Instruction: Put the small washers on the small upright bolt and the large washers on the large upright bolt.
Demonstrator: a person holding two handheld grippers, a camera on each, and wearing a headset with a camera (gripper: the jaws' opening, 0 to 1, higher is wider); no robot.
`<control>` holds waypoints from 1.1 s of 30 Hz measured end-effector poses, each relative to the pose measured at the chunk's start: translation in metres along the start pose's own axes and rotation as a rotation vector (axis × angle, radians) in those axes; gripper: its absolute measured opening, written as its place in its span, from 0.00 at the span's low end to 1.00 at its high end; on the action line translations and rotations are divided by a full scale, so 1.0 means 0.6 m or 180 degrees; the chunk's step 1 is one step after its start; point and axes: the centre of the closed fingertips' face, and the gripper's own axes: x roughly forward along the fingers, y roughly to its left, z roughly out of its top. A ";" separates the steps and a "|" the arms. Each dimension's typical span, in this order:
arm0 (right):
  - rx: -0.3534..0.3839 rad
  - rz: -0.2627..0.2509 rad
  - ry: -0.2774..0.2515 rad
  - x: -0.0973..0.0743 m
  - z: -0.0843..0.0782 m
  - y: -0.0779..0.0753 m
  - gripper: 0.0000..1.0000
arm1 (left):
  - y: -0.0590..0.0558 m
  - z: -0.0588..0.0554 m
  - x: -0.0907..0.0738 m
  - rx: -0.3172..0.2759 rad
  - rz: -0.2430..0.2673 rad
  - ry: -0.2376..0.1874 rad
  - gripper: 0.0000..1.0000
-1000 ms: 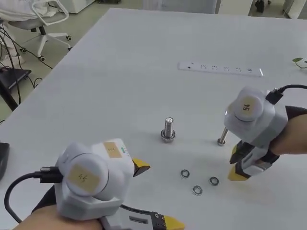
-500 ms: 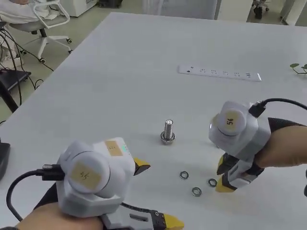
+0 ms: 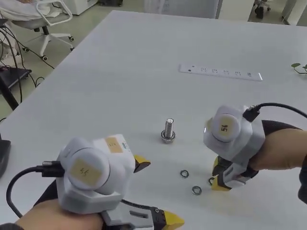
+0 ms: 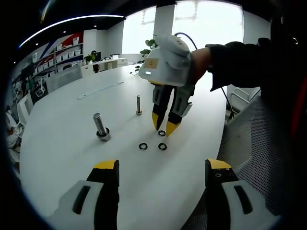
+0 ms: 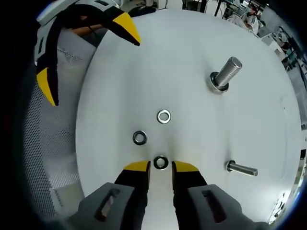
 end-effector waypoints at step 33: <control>-0.0040 -0.0062 0.0050 -0.004 -0.011 -0.010 0.14 | 0.001 0.002 -0.001 -0.0018 -0.0008 -0.0004 0.72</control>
